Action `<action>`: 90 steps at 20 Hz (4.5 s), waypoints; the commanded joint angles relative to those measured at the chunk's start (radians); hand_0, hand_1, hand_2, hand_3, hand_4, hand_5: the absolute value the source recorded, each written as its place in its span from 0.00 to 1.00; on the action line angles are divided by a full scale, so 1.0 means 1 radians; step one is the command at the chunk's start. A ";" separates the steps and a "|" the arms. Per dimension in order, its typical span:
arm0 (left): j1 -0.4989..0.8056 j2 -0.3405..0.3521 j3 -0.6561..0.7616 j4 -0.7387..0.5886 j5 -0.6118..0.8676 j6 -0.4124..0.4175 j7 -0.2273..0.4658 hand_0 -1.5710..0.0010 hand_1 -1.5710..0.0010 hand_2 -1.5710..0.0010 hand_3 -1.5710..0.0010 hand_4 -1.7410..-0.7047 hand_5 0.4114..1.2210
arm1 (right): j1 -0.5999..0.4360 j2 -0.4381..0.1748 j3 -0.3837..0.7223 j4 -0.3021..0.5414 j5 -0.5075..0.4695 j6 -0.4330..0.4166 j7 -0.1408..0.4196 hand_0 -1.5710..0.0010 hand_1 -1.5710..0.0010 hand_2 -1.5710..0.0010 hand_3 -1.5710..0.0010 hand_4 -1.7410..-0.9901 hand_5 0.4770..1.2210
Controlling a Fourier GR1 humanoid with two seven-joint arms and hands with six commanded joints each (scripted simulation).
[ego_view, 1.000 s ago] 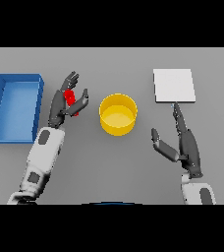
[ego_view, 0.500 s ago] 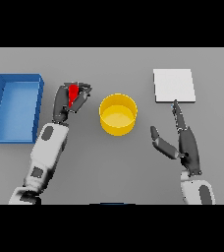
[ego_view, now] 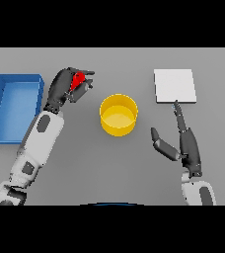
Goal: Pick up the red beaker and tilt it to pour out 1 green nut into yellow bowl. Pick up the yellow bowl and place it on the metallic measuring scale.
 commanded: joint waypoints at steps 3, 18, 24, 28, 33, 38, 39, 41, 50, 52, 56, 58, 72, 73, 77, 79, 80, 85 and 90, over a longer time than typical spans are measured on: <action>0.011 0.043 -0.076 -0.059 -0.065 -0.045 0.046 0.01 0.01 0.01 0.01 0.01 0.88 | 0.024 -0.006 -0.003 -0.014 -0.017 0.011 -0.024 1.00 1.00 1.00 1.00 0.86 0.26; -0.258 0.189 -0.516 -0.030 -0.477 -0.379 0.163 0.00 0.00 0.00 0.00 0.12 0.99 | 0.020 0.010 0.015 -0.011 -0.012 0.021 -0.020 1.00 1.00 1.00 1.00 0.90 0.27; -0.387 0.175 -0.679 0.068 -0.605 -0.460 0.146 0.00 0.00 0.00 0.00 0.05 1.00 | 0.007 0.002 0.008 0.002 -0.024 0.035 0.001 1.00 1.00 1.00 1.00 0.90 0.28; -0.459 0.161 -0.774 0.123 -0.687 -0.493 0.148 0.00 0.00 0.00 0.00 0.02 1.00 | 0.008 0.008 0.019 0.001 -0.014 0.033 -0.007 1.00 1.00 1.00 1.00 0.90 0.29; -0.487 0.138 -0.842 0.144 -0.752 -0.474 0.158 0.00 0.00 0.00 0.00 0.01 1.00 | 0.010 0.011 0.007 -0.001 -0.044 0.043 -0.008 1.00 1.00 1.00 1.00 0.91 0.29; -0.496 0.115 -0.912 0.155 -0.841 -0.431 0.158 0.00 0.00 0.00 0.00 0.00 1.00 | -0.006 0.013 0.004 0.006 -0.026 0.024 -0.005 1.00 1.00 1.00 1.00 0.90 0.28; -0.507 0.118 -0.926 0.146 -0.858 -0.450 0.153 0.00 0.00 0.00 0.00 0.01 1.00 | -0.001 0.017 0.011 0.013 -0.011 0.016 -0.005 1.00 1.00 1.00 1.00 0.89 0.27; -0.525 0.109 -0.960 0.159 -0.894 -0.470 0.150 0.00 0.00 0.00 0.00 0.01 1.00 | -0.006 0.016 0.009 0.021 -0.008 0.013 -0.019 1.00 1.00 1.00 1.00 0.88 0.27; -0.645 0.050 -1.058 0.233 -0.999 -0.530 0.058 0.00 0.00 0.00 0.00 0.01 1.00 | -0.005 0.008 0.012 0.005 0.004 0.009 -0.025 1.00 1.00 1.00 1.00 0.94 0.28; -0.681 0.071 -1.021 0.249 -0.983 -0.478 0.036 0.00 0.00 0.00 0.00 0.01 1.00 | -0.002 0.018 0.022 0.026 0.013 0.007 -0.026 1.00 1.00 1.00 1.00 0.94 0.28; -0.779 0.103 -0.924 0.312 -0.937 -0.466 0.021 0.00 0.00 0.00 0.00 0.01 1.00 | 0.001 0.013 0.024 0.003 0.029 -0.005 -0.037 1.00 1.00 1.00 1.00 0.96 0.28; -0.824 0.127 -0.852 0.360 -0.899 -0.466 0.042 0.00 0.00 0.00 0.35 0.01 1.00 | -0.007 0.010 0.017 0.014 0.023 -0.003 -0.021 1.00 1.00 1.00 1.00 0.95 0.27; -0.725 0.433 -0.177 0.596 -0.359 -0.280 0.297 0.00 0.00 0.00 0.10 0.00 1.00 | -0.042 0.038 0.017 0.051 -0.017 0.008 -0.018 1.00 1.00 1.00 1.00 0.96 0.24; -0.686 0.452 -0.148 0.584 -0.328 -0.261 0.338 0.00 0.00 0.00 0.10 0.00 1.00 | -0.038 0.026 0.016 0.050 -0.006 0.005 -0.026 1.00 1.00 1.00 1.00 0.94 0.24; -0.540 0.490 -0.012 0.515 -0.177 -0.178 0.414 0.00 0.00 0.00 0.08 0.00 1.00 | -0.029 0.031 0.021 0.047 -0.003 0.002 -0.026 1.00 1.00 1.00 1.00 0.92 0.23; -0.451 0.492 0.039 0.459 -0.109 -0.151 0.468 0.00 0.00 0.00 0.07 0.00 1.00 | -0.035 0.031 0.031 0.041 0.025 -0.012 -0.017 1.00 1.00 1.00 1.00 0.92 0.23; -0.407 0.490 0.053 0.422 -0.086 -0.140 0.493 0.00 0.00 0.00 0.06 0.00 1.00 | -0.038 0.025 0.031 0.032 0.033 -0.014 -0.007 1.00 1.00 1.00 1.00 0.92 0.23; -0.187 0.464 0.107 0.174 0.019 -0.091 0.609 0.00 0.00 0.00 0.07 0.00 1.00 | -0.038 0.010 0.033 0.024 0.045 -0.008 0.012 1.00 1.00 1.00 1.00 0.94 0.23; -0.001 0.424 0.131 -0.040 0.068 -0.032 0.657 0.00 0.00 0.00 0.07 0.00 1.00 | -0.022 0.017 0.034 0.053 0.029 0.000 -0.028 1.00 1.00 1.00 1.00 0.97 0.23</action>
